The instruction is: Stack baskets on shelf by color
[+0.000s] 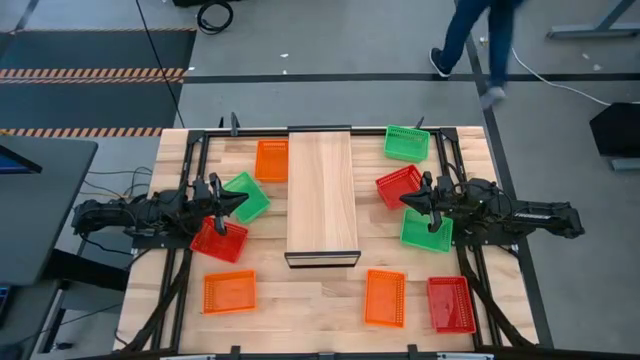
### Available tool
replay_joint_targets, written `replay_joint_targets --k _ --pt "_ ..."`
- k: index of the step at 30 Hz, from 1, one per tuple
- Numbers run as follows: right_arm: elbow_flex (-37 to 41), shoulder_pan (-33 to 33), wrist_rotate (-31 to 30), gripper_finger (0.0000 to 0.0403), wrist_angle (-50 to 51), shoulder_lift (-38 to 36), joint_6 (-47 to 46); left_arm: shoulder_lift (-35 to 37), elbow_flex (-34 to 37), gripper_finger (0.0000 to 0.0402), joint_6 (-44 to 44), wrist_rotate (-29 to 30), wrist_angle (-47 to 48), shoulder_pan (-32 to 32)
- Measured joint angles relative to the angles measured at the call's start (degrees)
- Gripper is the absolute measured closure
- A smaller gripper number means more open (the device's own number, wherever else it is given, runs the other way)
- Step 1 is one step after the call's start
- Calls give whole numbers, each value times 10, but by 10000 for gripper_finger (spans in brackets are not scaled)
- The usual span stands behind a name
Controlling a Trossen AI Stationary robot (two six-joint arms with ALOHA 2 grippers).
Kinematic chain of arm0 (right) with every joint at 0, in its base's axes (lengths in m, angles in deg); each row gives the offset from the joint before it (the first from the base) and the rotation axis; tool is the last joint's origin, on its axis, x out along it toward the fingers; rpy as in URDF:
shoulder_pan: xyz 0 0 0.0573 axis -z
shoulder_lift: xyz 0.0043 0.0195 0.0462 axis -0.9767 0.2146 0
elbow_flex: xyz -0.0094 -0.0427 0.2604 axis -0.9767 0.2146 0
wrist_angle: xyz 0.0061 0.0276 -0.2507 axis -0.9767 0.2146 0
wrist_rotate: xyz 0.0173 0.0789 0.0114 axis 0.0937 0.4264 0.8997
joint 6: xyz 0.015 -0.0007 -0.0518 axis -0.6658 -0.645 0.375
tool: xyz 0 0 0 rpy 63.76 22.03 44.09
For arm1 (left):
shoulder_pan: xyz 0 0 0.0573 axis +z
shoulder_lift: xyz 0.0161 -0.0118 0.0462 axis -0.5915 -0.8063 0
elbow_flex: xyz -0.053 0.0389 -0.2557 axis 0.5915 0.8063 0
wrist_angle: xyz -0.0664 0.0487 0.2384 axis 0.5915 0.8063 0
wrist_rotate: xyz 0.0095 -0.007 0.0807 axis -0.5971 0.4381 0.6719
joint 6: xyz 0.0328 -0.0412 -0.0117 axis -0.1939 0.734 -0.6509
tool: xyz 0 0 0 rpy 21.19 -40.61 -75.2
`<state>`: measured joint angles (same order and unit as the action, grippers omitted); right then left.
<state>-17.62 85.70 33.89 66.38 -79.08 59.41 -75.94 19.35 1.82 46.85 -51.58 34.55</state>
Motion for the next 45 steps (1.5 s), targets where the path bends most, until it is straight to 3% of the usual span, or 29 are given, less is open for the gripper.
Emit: replay_joint_targets --k 16,21,26,33,36,39,45 --pt "0 0 0 389 0 0 0 0 0 366 -5 0 -3 0" --pt "0 0 0 389 0 0 0 0 0 373 -62 1 -87 0" --pt "0 0 0 389 0 0 0 0 -13 376 48 -4 -103 0" --pt "0 0 0 389 -3 0 0 0 -23 371 47 12 -106 0" --pt "0 0 0 389 -4 0 0 -33 -71 368 61 -57 -42 0" --pt "0 0 0 389 -4 0 0 -113 -165 369 96 -107 65 0" --pt "0 0 0 389 -4 0 0 -320 -355 377 111 -84 201 0"
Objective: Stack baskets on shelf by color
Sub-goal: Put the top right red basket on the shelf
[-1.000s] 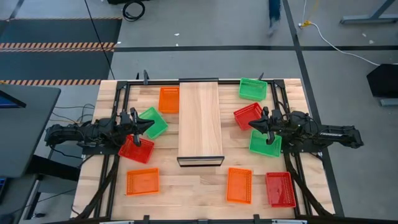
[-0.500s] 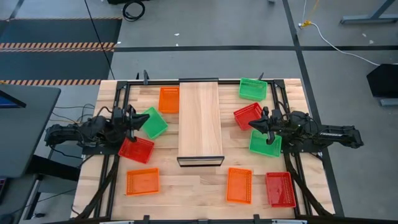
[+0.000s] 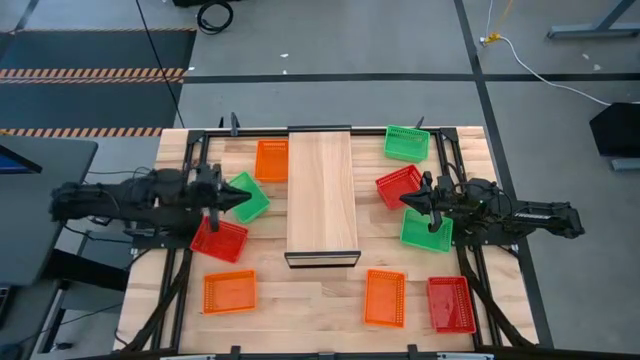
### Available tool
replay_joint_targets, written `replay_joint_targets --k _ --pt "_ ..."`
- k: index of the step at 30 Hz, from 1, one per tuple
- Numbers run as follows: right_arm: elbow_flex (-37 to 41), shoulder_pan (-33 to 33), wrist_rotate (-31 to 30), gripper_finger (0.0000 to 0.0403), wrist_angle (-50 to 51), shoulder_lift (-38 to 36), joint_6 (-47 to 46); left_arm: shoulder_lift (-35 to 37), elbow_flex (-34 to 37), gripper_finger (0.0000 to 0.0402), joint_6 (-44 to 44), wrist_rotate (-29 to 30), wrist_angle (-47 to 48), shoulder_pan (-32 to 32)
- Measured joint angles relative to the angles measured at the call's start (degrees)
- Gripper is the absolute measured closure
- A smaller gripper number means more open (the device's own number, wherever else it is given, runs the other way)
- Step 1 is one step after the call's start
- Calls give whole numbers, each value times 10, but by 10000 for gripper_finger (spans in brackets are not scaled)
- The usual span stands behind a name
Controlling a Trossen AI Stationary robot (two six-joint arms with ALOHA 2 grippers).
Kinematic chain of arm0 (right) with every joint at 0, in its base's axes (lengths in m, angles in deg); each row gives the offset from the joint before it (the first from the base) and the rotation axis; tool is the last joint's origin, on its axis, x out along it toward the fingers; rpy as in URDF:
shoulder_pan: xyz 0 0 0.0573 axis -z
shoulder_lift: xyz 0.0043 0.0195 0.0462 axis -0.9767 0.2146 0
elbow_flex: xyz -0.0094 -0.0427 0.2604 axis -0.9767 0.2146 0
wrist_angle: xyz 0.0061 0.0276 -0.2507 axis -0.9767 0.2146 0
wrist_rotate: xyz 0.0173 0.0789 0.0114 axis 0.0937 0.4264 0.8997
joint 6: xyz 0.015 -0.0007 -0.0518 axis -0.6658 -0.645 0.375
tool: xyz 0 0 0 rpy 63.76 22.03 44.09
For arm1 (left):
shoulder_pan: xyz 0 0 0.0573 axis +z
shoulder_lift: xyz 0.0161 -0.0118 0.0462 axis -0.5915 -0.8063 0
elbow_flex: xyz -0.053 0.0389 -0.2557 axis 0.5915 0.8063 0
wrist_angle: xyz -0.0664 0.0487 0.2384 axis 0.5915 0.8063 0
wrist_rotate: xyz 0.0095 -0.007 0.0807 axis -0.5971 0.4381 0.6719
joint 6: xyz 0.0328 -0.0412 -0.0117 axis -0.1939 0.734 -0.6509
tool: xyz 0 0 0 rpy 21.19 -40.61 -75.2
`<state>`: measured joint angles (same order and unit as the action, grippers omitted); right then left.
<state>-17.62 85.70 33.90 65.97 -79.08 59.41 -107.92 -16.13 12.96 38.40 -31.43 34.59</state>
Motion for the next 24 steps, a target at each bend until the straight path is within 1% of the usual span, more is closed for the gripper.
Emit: replay_joint_targets --k 2,4,6,8,10,12,14,16,18,21,24 --pt "0 0 -20 389 -16 1 3 -64 -47 378 34 29 6 0" --pt "0 2 -69 389 -63 2 0 -120 -93 378 56 56 3 0" --pt "-6 6 -110 389 -108 4 -17 -167 -142 375 55 65 3 0" --pt "-32 10 -101 389 -111 13 -15 -205 -189 372 42 66 8 1" --pt "-74 10 -60 389 -87 30 7 -240 -242 369 42 58 28 10" --pt "-131 11 -41 389 -44 68 23 -270 -295 367 61 37 72 30" --pt "-203 11 -41 389 29 116 32 -298 -344 366 71 14 108 53" --pt "-286 11 -41 389 108 180 53 -318 -386 366 62 -3 134 72" --pt "-368 13 -46 389 182 249 79 -332 -419 369 42 -7 140 85" --pt "-491 24 -62 389 277 358 97 -333 -447 373 18 -8 148 92" --pt "-603 43 -71 389 382 462 99 -328 -460 376 -10 -7 147 93"
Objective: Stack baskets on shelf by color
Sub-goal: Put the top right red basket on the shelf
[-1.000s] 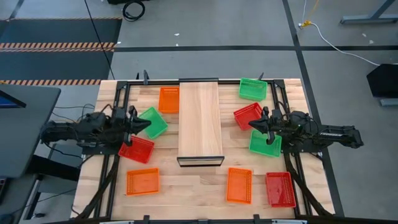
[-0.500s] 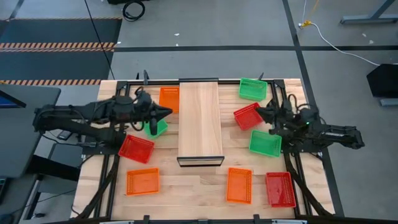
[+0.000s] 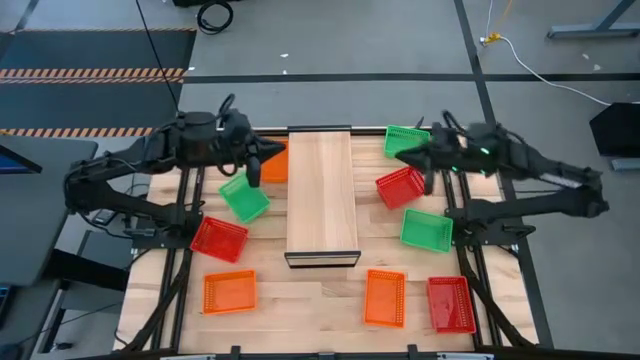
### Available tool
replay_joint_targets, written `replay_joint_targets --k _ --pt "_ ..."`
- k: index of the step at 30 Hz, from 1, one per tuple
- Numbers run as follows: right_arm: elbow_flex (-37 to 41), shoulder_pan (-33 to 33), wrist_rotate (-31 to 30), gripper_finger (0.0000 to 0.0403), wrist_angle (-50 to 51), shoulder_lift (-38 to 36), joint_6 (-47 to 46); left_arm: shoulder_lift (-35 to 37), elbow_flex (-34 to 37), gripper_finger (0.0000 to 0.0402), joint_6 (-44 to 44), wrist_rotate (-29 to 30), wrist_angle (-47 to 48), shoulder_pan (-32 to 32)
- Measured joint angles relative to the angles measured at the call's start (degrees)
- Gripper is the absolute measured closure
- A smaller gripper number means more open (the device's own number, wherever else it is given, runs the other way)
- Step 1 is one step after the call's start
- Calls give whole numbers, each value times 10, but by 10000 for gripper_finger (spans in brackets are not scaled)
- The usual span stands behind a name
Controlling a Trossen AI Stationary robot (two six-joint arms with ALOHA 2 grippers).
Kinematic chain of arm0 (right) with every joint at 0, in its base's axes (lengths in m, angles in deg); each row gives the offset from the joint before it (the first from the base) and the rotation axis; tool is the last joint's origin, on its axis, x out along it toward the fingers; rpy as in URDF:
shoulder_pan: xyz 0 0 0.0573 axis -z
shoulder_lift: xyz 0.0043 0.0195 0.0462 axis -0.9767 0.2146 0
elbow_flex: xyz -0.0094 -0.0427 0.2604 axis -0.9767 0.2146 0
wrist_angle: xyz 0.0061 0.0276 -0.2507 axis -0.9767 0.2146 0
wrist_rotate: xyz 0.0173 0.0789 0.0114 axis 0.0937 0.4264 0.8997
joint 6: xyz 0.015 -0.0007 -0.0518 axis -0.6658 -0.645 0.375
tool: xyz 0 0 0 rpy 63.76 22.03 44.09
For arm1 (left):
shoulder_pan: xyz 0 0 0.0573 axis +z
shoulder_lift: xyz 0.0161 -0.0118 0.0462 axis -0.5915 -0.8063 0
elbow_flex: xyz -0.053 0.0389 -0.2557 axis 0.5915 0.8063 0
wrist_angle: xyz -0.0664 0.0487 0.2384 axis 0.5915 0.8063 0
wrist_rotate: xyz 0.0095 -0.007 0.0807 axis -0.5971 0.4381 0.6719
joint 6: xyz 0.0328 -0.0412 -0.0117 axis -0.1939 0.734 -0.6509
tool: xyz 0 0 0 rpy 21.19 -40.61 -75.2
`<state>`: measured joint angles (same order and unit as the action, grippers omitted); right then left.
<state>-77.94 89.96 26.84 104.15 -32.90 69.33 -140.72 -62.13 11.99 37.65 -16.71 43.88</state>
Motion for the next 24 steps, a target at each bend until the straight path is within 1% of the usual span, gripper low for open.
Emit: replay_joint_targets --k 4,6,7,10,13,15,17,19,24 --pt "-128 26 5 389 130 115 -30 19 -4 372 -16 0 -1 0" --pt "-177 34 8 389 139 159 -60 27 -4 369 -16 0 7 0" --pt "-196 37 9 389 132 177 -94 30 -4 368 -16 -1 12 -2" --pt "-247 40 35 389 108 222 -245 39 -3 366 -16 -4 27 -5" --pt "-276 40 77 389 62 251 -331 43 -3 368 0 -4 25 -8" --pt "-284 40 105 389 15 264 -345 42 -3 371 14 -4 26 -7" --pt "-286 40 125 389 -41 276 -331 41 -3 374 25 -4 26 -7" --pt "-286 40 131 389 -88 287 -316 40 -3 376 27 -4 24 -7" --pt "-286 44 125 389 -174 324 -321 37 -3 365 27 -4 23 0"
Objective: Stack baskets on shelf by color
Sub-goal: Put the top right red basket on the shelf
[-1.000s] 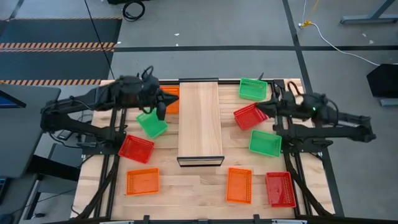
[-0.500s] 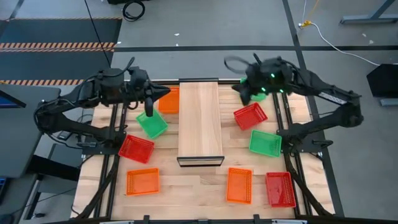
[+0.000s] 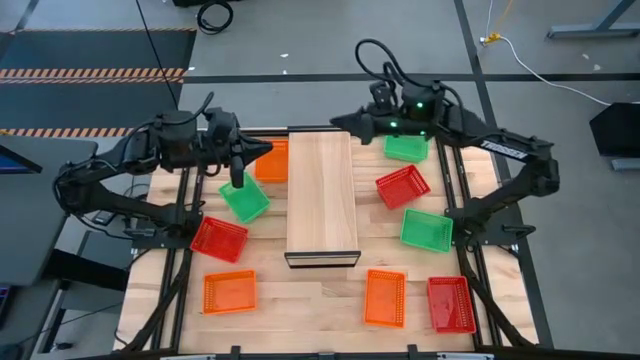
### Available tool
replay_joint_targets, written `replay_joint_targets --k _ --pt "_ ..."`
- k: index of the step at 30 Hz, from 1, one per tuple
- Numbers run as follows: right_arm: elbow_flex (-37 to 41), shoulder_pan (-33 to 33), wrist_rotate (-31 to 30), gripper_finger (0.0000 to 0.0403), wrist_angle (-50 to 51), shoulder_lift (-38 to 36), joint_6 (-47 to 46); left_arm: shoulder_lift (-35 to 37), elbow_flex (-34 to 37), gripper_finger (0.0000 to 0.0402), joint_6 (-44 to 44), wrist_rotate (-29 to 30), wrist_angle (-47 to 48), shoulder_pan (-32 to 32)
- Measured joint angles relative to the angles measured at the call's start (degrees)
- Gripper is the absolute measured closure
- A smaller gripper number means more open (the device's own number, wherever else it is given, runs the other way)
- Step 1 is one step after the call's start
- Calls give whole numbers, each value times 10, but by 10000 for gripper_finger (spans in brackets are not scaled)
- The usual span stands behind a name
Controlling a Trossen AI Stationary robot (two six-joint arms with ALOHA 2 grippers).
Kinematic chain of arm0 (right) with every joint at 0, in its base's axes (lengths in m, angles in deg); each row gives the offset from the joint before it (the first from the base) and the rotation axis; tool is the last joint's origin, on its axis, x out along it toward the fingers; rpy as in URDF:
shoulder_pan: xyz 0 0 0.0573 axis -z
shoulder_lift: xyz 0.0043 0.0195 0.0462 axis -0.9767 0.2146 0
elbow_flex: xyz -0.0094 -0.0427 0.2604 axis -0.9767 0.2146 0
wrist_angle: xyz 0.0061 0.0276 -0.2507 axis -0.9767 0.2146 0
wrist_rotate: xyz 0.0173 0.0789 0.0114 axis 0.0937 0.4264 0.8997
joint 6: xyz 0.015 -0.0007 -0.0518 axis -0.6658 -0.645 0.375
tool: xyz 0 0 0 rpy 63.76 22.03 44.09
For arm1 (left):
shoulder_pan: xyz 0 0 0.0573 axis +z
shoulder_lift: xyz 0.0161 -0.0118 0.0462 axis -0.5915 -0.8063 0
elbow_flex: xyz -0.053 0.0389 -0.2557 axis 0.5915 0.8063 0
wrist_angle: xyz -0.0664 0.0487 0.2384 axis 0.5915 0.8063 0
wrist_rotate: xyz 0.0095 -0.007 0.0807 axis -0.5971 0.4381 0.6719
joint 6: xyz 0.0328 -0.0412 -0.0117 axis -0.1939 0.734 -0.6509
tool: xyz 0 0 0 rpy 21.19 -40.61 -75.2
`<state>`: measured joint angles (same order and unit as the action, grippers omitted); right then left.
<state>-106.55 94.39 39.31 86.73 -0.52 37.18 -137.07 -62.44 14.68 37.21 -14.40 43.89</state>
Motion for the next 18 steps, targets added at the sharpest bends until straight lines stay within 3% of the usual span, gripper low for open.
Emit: replay_joint_targets --k 2,5,10,13,18 --pt "0 3 2 389 -42 17 21 -1 0 358 2 0 2 6" --pt "0 15 40 388 -5 36 57 0 0 349 2 1 -1 18" --pt "0 39 18 374 299 45 85 0 0 341 1 0 1 32" --pt "0 45 -10 346 465 44 122 0 0 340 0 3 1 32" --pt "0 40 -60 271 609 42 123 0 0 340 0 6 2 32"
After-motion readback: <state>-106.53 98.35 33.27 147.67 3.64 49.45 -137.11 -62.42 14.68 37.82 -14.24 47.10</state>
